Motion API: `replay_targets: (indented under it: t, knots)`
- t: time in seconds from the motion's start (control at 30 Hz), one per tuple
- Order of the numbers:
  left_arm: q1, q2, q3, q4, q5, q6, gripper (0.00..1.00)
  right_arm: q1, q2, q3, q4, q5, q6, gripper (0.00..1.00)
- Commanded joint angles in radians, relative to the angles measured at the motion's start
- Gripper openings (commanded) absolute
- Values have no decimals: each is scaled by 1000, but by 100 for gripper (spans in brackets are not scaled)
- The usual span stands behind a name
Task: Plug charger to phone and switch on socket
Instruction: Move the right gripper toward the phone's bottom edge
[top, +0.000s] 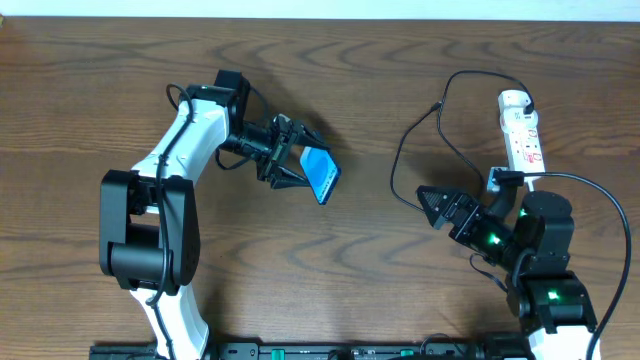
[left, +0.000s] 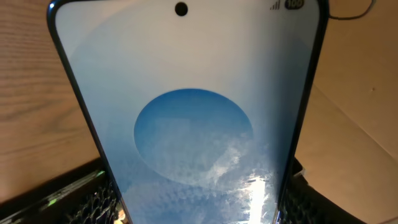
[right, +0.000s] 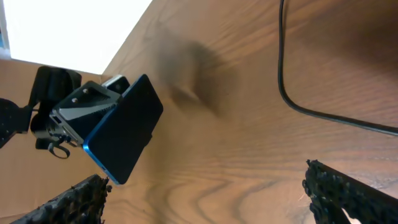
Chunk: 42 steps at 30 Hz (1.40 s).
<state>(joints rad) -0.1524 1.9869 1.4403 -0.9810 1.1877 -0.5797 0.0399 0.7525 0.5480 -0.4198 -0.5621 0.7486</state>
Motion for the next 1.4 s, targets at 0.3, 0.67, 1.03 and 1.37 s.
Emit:
replay_targets:
  t: [0.3, 0.67, 1.03, 1.37]
  knots:
    - [-1, -31, -3, 113, -12, -77, 56, 110, -1, 14, 20, 14, -29, 99]
    - [-2, -31, -3, 195, -124, -223, 56, 402, 1, 14, 94, 403, -20, 99]
    - [-50, -31, -3, 240, -127, -261, 56, 644, 214, 14, 375, 642, 92, 99]
    - [-77, -31, -3, 243, -130, -261, 56, 644, 428, 14, 588, 638, 119, 94]
